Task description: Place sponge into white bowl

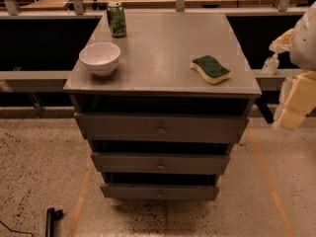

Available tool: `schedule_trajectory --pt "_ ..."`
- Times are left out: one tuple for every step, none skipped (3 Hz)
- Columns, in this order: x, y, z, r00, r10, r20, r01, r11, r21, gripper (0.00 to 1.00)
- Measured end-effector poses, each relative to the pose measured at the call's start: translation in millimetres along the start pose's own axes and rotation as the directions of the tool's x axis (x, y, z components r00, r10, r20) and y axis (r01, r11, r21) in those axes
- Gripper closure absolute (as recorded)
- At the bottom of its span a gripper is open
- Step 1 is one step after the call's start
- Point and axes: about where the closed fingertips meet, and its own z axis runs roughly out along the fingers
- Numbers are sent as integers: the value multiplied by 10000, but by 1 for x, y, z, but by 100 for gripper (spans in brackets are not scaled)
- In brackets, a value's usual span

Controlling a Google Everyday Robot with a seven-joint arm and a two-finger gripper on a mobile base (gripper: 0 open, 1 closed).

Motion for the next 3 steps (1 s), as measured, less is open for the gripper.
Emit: schedule_trajectory --pt "0 0 0 10000 0 1 0 10000 2 0" --pt "-2 -21 8 9950 625 784 -647 9976 257 0" --pt "-3 -61 30 9600 1855 2098 -1966 9799 334 0"
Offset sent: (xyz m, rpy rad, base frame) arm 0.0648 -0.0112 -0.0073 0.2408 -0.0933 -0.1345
